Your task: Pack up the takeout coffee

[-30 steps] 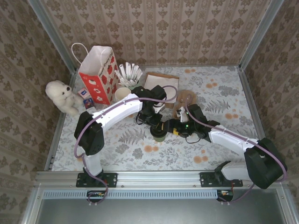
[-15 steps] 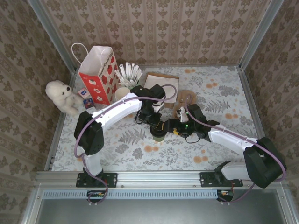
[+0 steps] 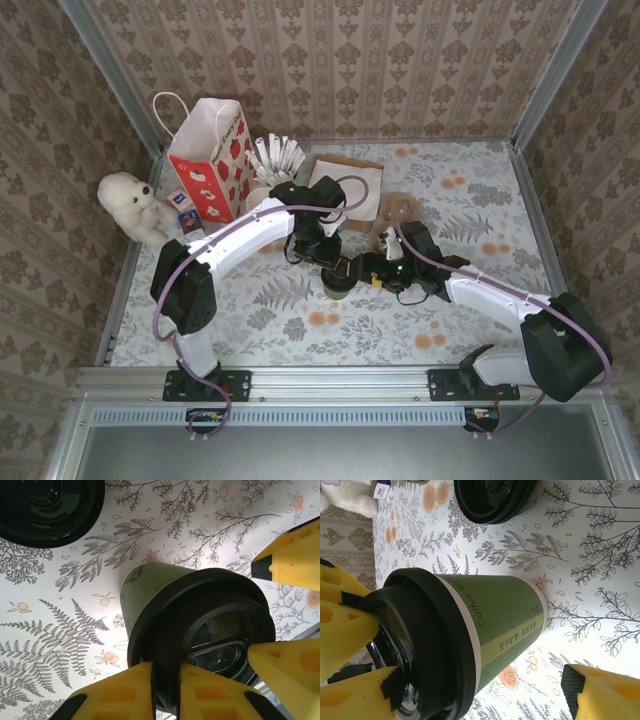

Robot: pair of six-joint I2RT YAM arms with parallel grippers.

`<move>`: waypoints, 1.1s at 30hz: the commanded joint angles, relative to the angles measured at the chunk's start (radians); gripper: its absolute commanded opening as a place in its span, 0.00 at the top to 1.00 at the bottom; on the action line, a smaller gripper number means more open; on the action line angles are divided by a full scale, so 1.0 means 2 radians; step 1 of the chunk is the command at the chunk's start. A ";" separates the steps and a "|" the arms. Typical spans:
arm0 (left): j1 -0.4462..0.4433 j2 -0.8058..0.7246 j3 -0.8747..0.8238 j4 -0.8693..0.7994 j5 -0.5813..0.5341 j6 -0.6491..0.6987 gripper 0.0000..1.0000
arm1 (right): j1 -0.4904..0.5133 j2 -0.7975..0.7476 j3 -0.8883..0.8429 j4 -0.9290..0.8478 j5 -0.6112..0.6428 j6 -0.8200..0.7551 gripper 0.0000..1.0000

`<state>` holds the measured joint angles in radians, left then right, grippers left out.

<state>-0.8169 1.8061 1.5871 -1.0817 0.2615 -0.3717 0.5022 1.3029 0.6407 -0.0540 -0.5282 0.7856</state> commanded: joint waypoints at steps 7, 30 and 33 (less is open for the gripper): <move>0.017 -0.038 -0.044 0.059 0.065 -0.016 0.79 | 0.004 0.008 0.017 -0.026 0.006 0.001 0.15; 0.061 -0.086 -0.101 0.128 0.137 -0.034 0.64 | 0.009 0.015 0.034 -0.039 0.007 0.000 0.14; 0.070 -0.105 -0.110 0.144 0.143 -0.036 0.57 | 0.010 0.008 0.042 -0.048 0.011 -0.004 0.14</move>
<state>-0.6949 1.6608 1.3842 -0.8257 0.5167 -0.4332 0.5152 1.3289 0.6907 -0.1104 -0.5274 0.7853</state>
